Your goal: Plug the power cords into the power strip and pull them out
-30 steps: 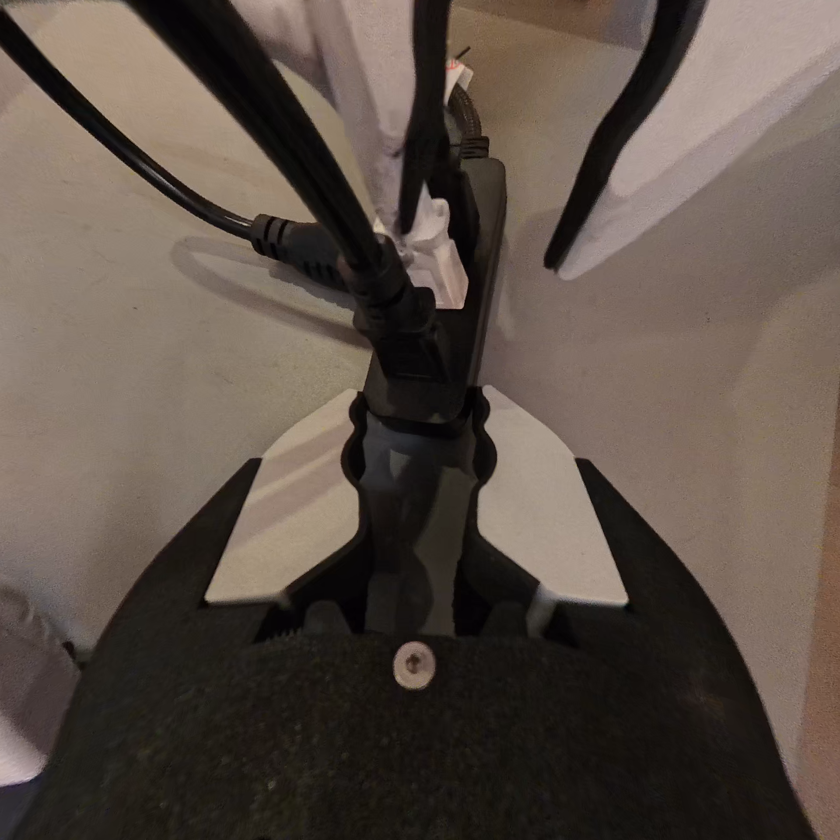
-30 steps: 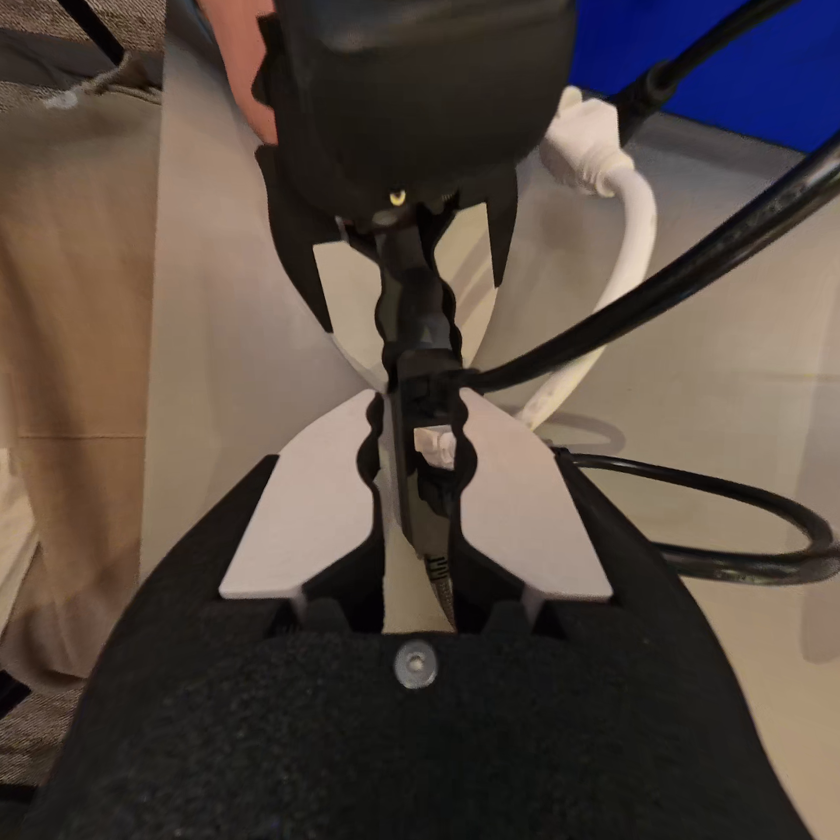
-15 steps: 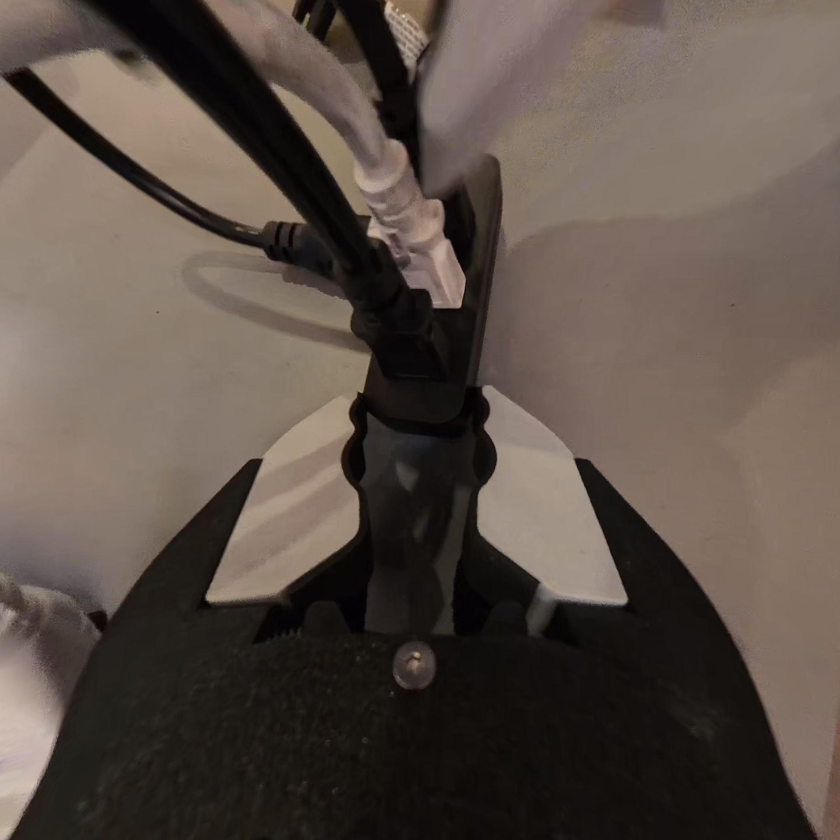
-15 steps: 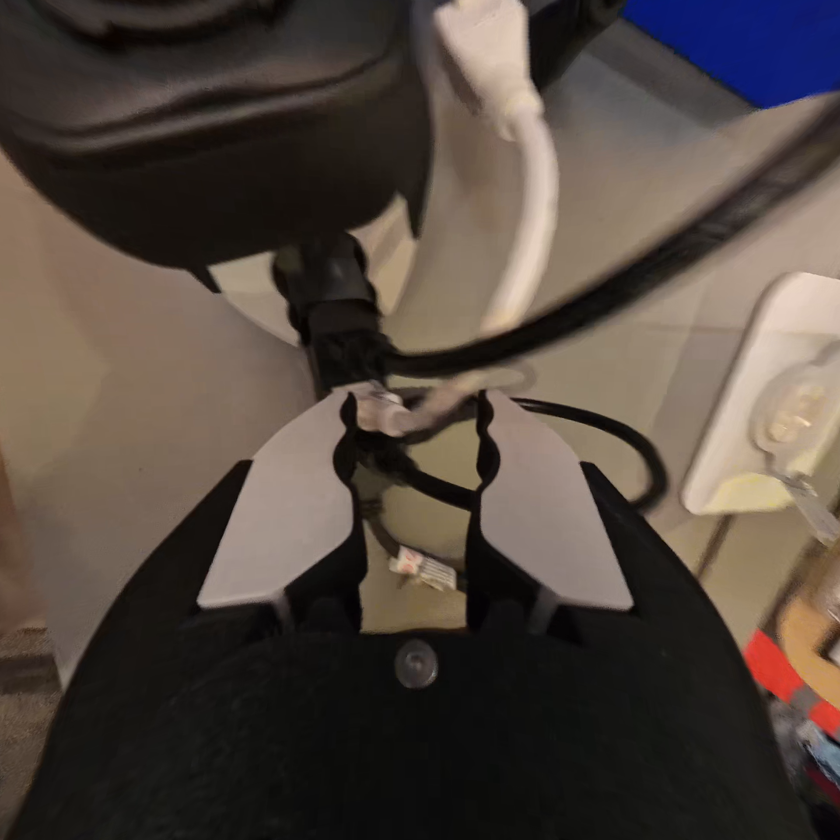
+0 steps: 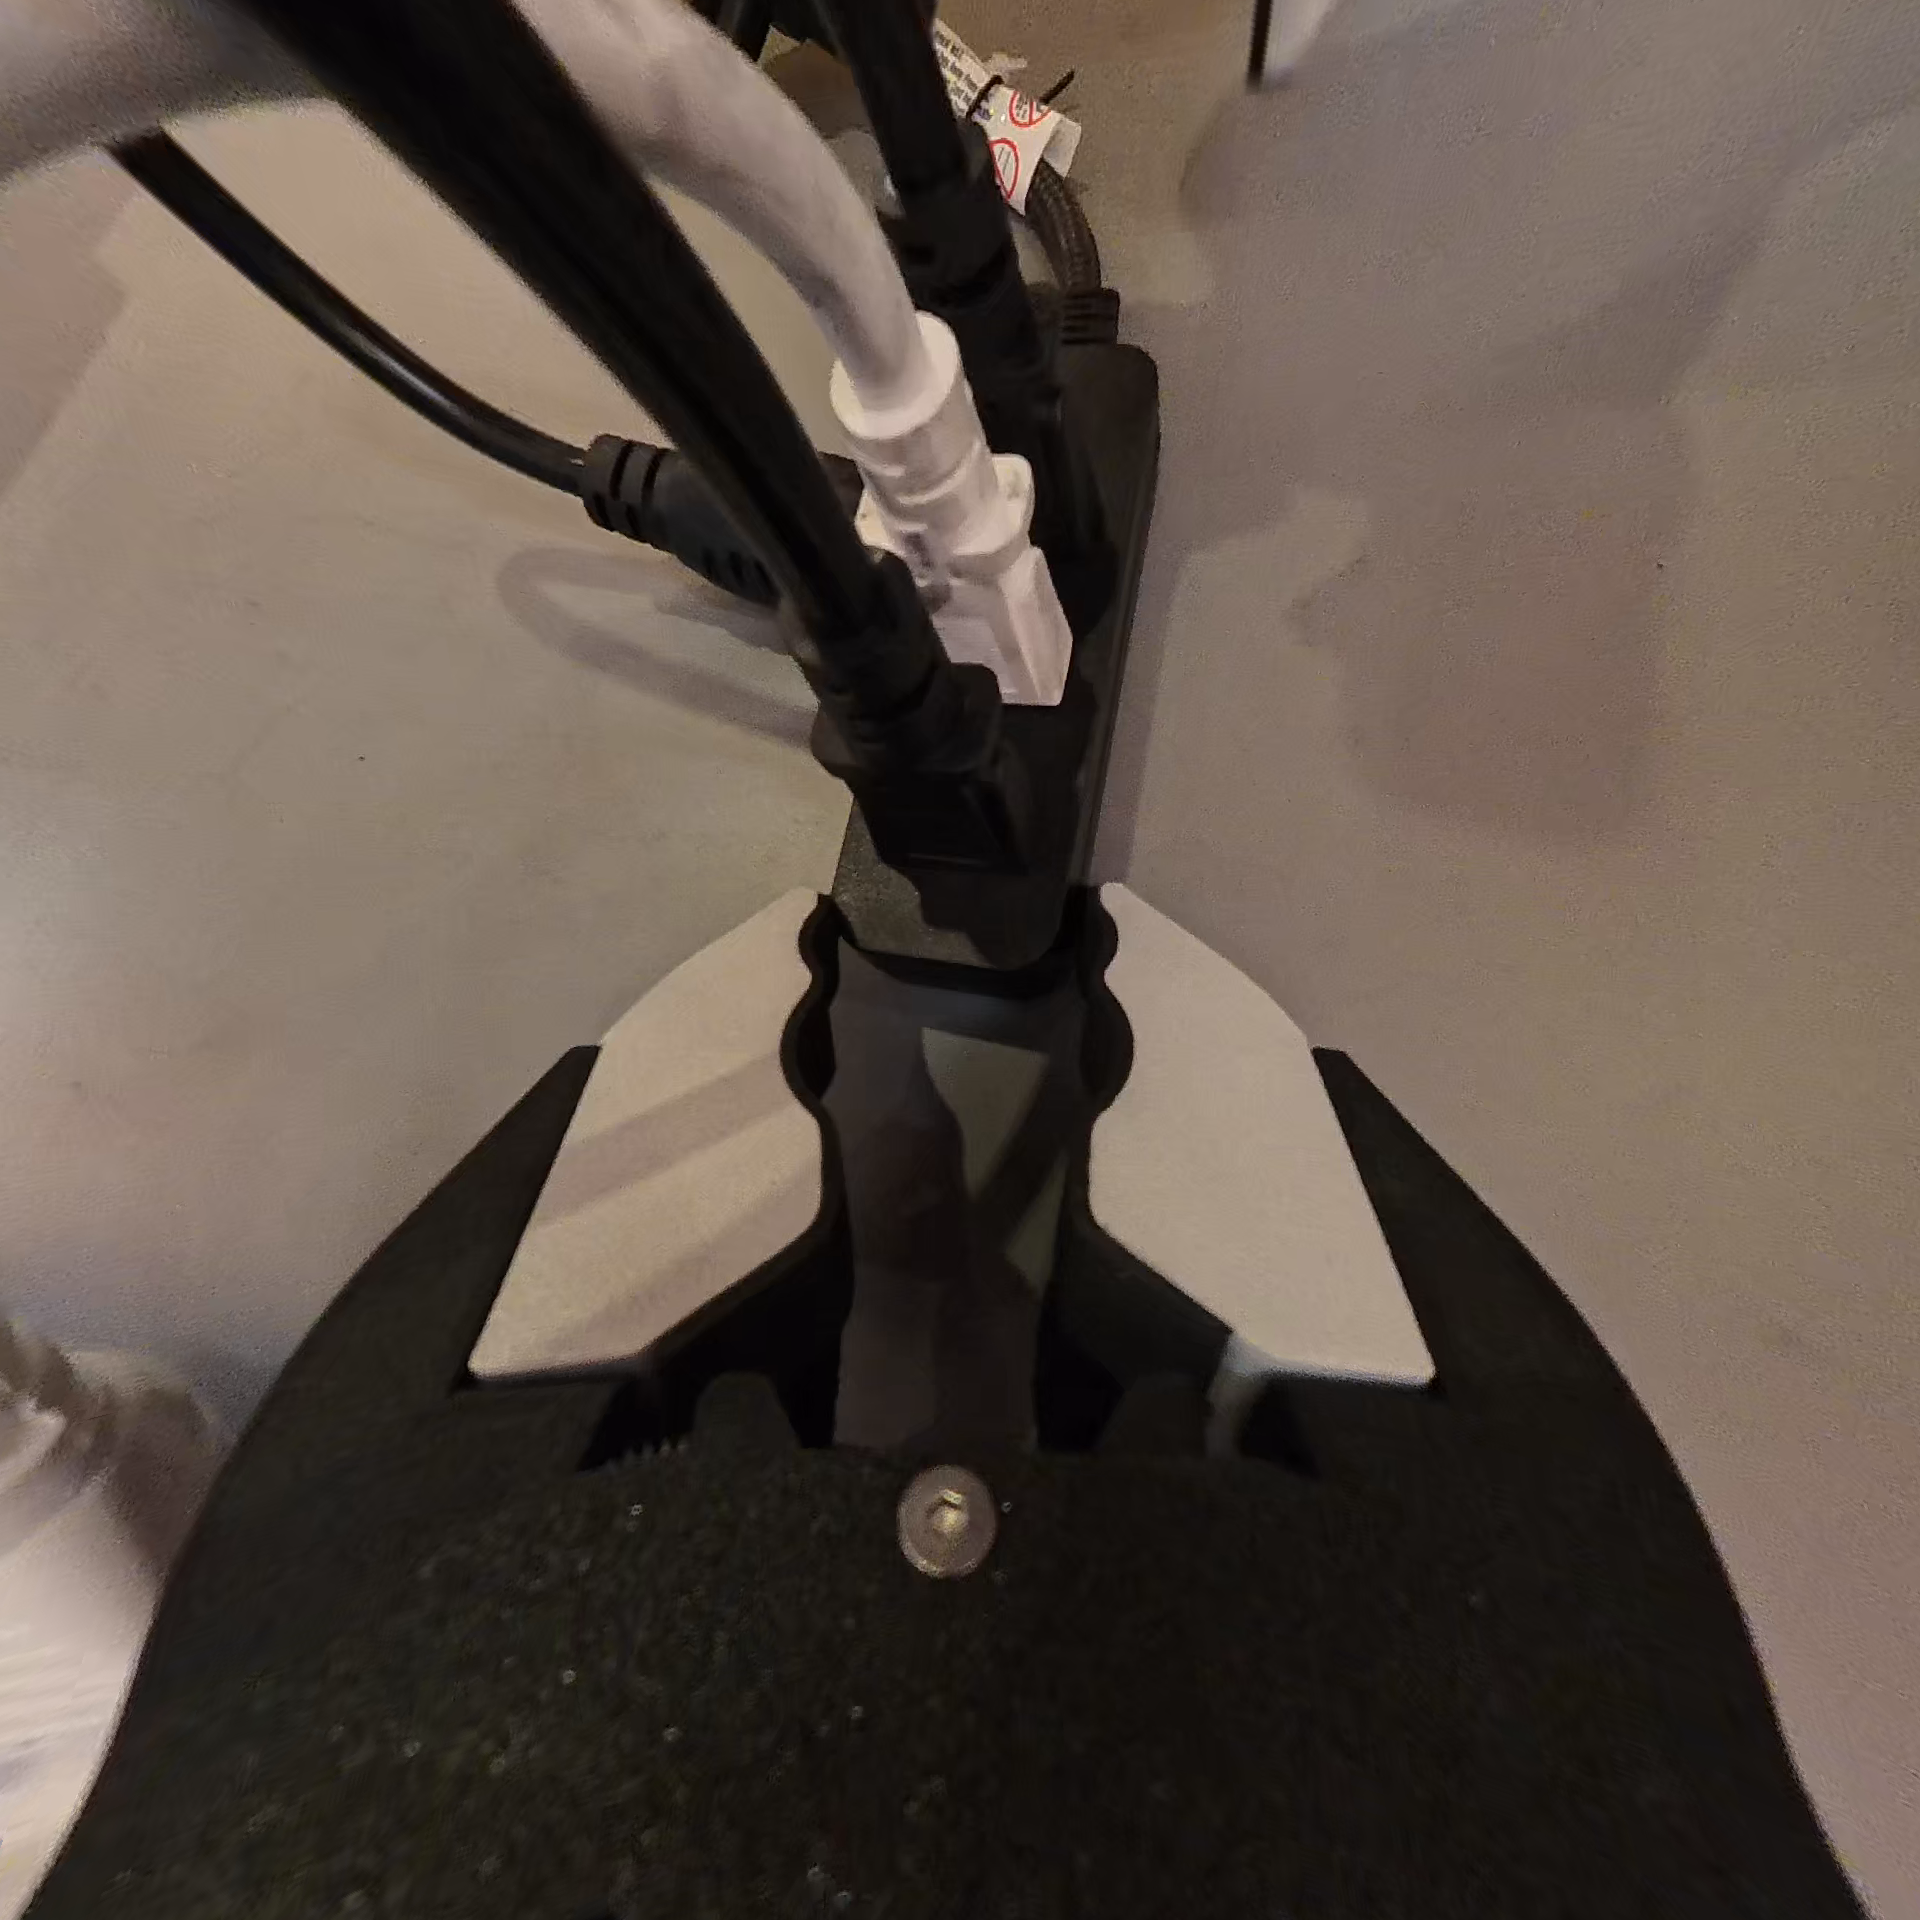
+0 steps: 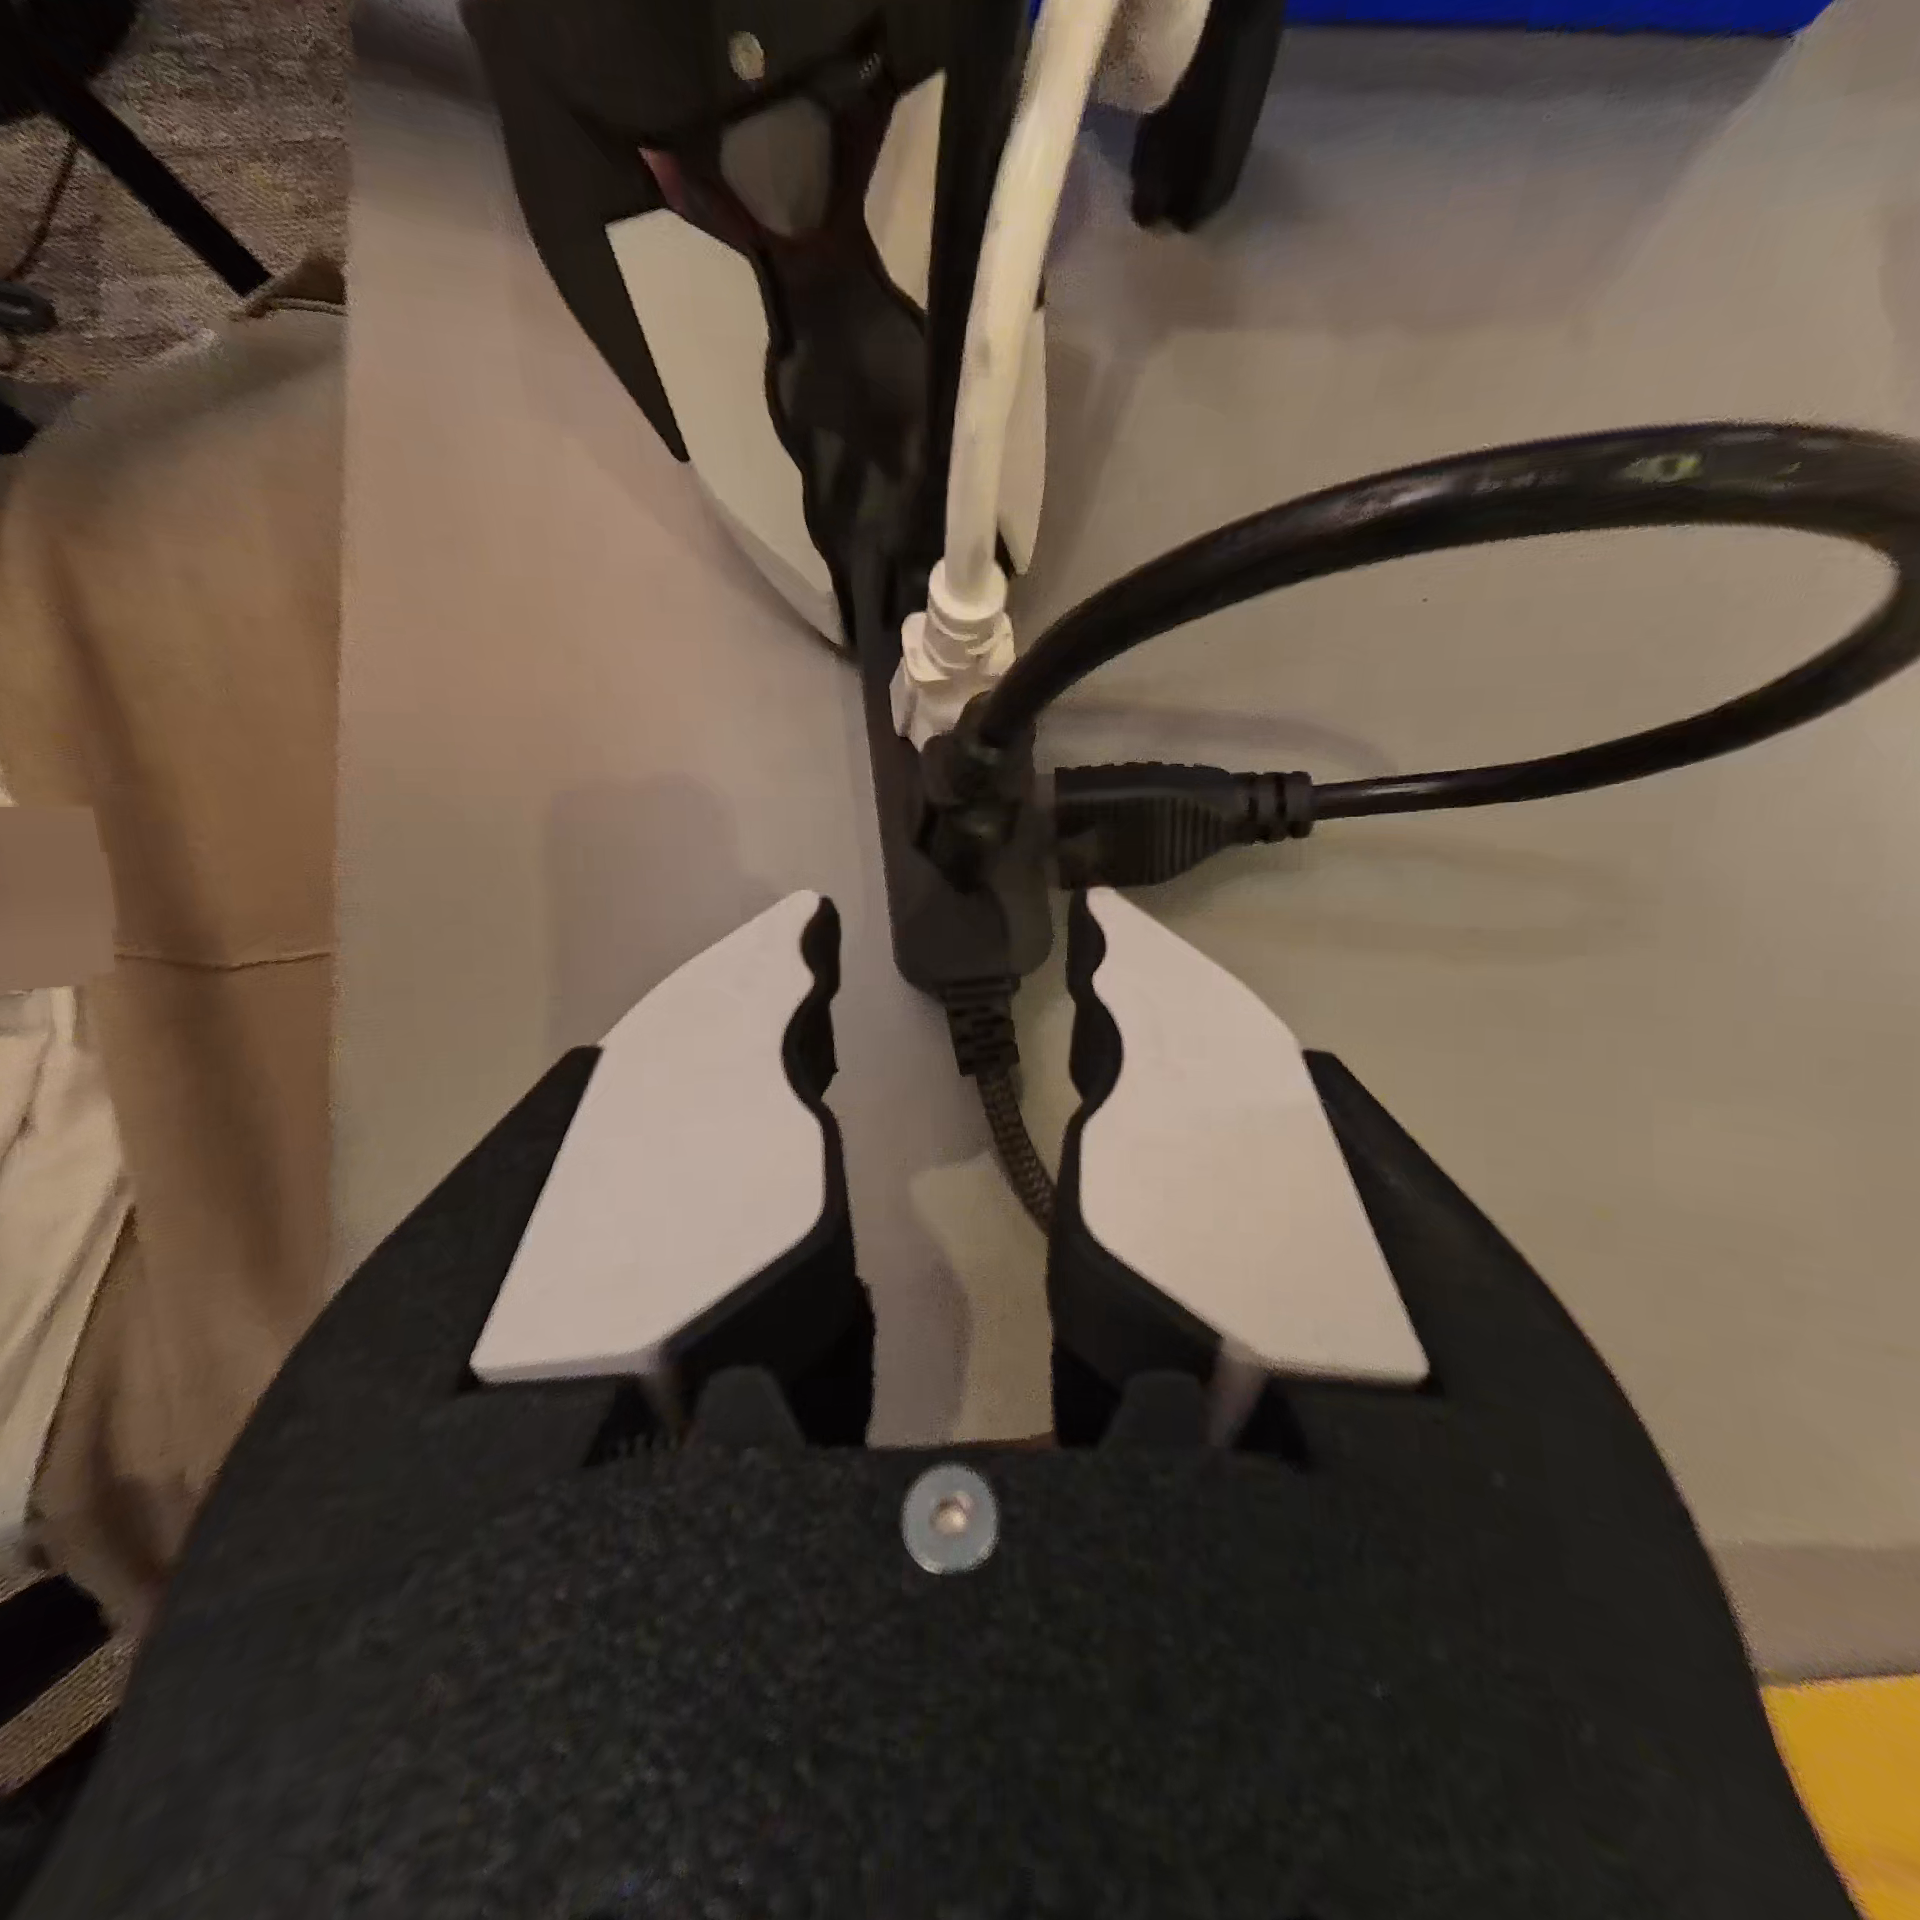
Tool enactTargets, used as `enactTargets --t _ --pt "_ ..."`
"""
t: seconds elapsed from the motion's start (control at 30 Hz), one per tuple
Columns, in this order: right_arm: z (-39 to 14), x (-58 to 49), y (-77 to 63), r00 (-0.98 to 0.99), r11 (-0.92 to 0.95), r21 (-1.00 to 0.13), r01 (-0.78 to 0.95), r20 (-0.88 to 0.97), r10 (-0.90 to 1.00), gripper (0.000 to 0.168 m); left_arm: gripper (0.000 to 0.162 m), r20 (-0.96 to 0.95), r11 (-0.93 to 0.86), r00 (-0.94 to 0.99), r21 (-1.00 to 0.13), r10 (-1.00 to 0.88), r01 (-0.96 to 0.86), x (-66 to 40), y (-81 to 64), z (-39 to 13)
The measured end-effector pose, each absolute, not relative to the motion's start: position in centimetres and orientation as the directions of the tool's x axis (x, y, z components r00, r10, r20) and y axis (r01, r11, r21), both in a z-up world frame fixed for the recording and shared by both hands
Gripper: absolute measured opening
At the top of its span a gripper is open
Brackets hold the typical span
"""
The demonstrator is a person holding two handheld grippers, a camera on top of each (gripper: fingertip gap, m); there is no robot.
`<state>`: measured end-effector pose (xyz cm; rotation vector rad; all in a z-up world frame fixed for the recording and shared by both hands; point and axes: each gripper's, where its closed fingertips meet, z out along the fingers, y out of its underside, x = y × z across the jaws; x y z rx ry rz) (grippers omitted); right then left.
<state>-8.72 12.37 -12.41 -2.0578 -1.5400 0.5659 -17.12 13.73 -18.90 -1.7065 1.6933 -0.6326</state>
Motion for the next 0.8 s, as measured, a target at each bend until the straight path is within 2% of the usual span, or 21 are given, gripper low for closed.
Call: enactTargets --t 0.1,0.17,0.23,0.4,0.5,0.67,0.8 --pt "-14.2 -10.5 12.6 0.256 -0.209 -0.649 0.731 -0.022 0.966 0.045 0.044 -0.106 0.044 0.049 -0.729 -0.993 -0.683 -17.0 13.7 -18.9" --pt "-15.2 -10.9 13.3 0.257 -0.196 -0.665 0.720 -0.007 0.966 0.040 0.044 -0.098 0.036 0.052 -0.730 -0.994 -0.683 -16.9 13.6 -18.8" --pt "-15.2 -11.4 13.6 0.251 -0.196 -0.736 0.648 -0.037 0.967 0.026 0.051 -0.072 0.021 0.050 -0.749 -0.996 -0.662 -16.6 13.1 -18.4" --pt "-15.1 -11.5 13.5 0.225 -0.217 -0.809 0.547 -0.107 0.968 0.024 0.067 0.005 -0.034 0.053 -0.814 -0.999 -0.580 -14.6 12.9 -16.1" --pt "-15.2 -11.6 13.4 0.211 -0.197 -0.807 0.556 -0.092 0.973 0.024 0.061 -0.003 -0.018 0.035 -0.804 -0.999 -0.595 -13.3 13.6 -16.3" --pt "-15.3 -12.3 13.0 0.219 -0.207 -0.813 0.545 -0.100 0.971 0.023 0.030 0.022 0.025 -0.073 -0.812 -0.997 -0.584 -11.5 12.6 -16.7" --pt "-15.3 -12.1 12.8 0.227 -0.231 -0.802 0.550 -0.123 0.966 0.023 0.029 -0.001 0.051 -0.086 -0.813 -0.996 -0.580 -11.5 12.3 -16.9"
